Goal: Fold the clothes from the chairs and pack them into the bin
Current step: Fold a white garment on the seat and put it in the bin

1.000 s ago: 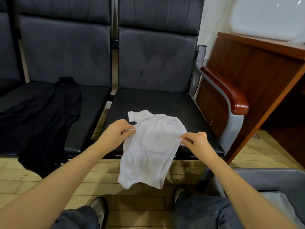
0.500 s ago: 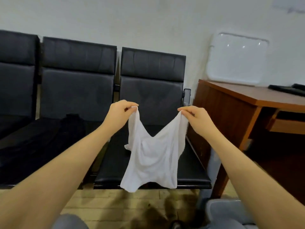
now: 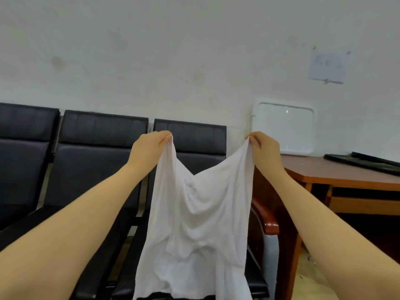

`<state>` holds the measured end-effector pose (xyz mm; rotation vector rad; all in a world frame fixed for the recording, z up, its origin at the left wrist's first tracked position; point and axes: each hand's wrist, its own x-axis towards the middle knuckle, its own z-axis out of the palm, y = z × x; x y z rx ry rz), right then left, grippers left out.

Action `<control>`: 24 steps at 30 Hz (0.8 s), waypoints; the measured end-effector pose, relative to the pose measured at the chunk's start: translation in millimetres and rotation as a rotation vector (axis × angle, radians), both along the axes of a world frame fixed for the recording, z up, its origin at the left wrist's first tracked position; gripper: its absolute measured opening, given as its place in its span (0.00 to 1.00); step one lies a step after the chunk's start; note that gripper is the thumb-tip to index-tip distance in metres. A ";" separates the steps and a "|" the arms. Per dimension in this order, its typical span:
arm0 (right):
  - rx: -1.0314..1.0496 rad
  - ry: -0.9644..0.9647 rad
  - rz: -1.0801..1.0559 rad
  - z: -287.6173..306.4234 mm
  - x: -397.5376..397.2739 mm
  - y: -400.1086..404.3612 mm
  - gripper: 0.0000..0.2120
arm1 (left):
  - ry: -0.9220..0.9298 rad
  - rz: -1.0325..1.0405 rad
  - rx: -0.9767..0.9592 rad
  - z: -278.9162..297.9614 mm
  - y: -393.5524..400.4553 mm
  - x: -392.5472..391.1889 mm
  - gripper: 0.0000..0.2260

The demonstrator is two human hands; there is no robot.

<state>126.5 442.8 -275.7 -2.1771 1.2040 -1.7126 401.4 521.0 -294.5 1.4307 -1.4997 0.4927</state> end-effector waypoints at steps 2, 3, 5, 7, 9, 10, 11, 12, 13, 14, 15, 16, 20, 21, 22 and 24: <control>0.041 -0.010 0.028 0.0 -5.9 0.7 0.14 | -0.009 -0.011 0.013 -1.5 0.9 0.5 0.13; 0.065 -0.016 0.051 -2.4 -8.2 1.4 0.14 | 0.017 -0.040 0.016 -3.8 0.6 -0.1 0.12; 0.120 -0.035 0.099 -13.7 -12.7 -1.4 0.14 | 0.104 -0.092 0.046 -11.2 -0.2 -2.3 0.13; 0.182 -0.033 0.119 -28.3 -16.7 -3.7 0.14 | 0.213 -0.098 0.097 -20.7 -2.9 -3.2 0.14; 0.245 -0.035 0.143 -41.6 -19.5 -2.7 0.14 | 0.345 -0.132 0.133 -32.1 -6.4 -2.2 0.14; 0.279 -0.034 0.162 -46.9 -20.3 -3.4 0.14 | 0.425 -0.172 0.141 -37.9 -7.8 -2.4 0.14; 0.315 -0.016 0.176 -51.8 -20.9 -3.0 0.14 | 0.501 -0.215 0.144 -44.1 -9.4 -2.8 0.13; 0.364 0.001 0.180 -56.8 -20.8 -3.2 0.12 | 0.564 -0.240 0.150 -50.3 -11.3 -3.4 0.14; 0.415 0.037 0.144 -60.8 -20.7 -4.3 0.15 | 0.600 -0.249 0.156 -56.3 -13.1 -4.0 0.14; 0.426 0.099 0.096 -67.2 -22.5 -9.0 0.21 | 0.611 -0.248 0.173 -62.0 -15.6 -3.6 0.14; 0.412 0.180 0.037 -74.9 -25.3 -14.4 0.23 | 0.601 -0.250 0.198 -67.1 -18.0 -3.1 0.14; 0.381 0.253 -0.021 -82.0 -27.4 -21.3 0.21 | 0.588 -0.261 0.236 -70.9 -20.8 -1.7 0.14; 0.344 0.448 -0.192 -97.0 -33.9 -23.4 0.06 | -0.070 0.039 0.531 -87.4 -27.3 19.4 0.13; 0.350 0.493 -0.231 -101.3 -36.7 -25.0 0.08 | -0.226 0.091 0.589 -91.0 -25.2 23.0 0.13; 0.357 0.523 -0.253 -105.2 -38.9 -27.2 0.09 | -0.317 0.114 0.628 -94.2 -24.3 26.2 0.13; 0.374 0.554 -0.278 -111.5 -40.2 -29.8 0.09 | -0.355 0.170 0.646 -99.1 -24.2 29.1 0.12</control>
